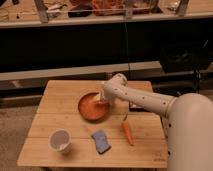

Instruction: Pick up the ceramic bowl

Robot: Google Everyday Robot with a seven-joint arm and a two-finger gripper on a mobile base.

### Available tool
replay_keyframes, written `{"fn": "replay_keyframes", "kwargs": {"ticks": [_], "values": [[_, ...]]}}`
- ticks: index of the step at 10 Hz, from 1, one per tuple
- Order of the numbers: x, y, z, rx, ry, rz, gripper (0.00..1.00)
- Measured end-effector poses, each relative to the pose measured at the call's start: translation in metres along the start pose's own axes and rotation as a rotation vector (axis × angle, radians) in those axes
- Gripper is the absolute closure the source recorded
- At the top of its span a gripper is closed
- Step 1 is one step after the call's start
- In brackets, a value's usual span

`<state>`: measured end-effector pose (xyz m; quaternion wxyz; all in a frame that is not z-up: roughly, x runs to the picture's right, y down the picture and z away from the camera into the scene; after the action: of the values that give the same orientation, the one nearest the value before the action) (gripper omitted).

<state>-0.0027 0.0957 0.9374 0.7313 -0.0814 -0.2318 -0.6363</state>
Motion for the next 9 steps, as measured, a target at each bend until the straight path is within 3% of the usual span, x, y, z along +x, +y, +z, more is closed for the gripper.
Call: {"fn": "replay_keyframes", "kwargs": {"ticks": [5,9], "values": [[0.0009,-0.003,0.0006,0.002,0.005,-0.013,0.21],[0.0019,-0.006,0.001,0.006,0.01,-0.024,0.33]]}}
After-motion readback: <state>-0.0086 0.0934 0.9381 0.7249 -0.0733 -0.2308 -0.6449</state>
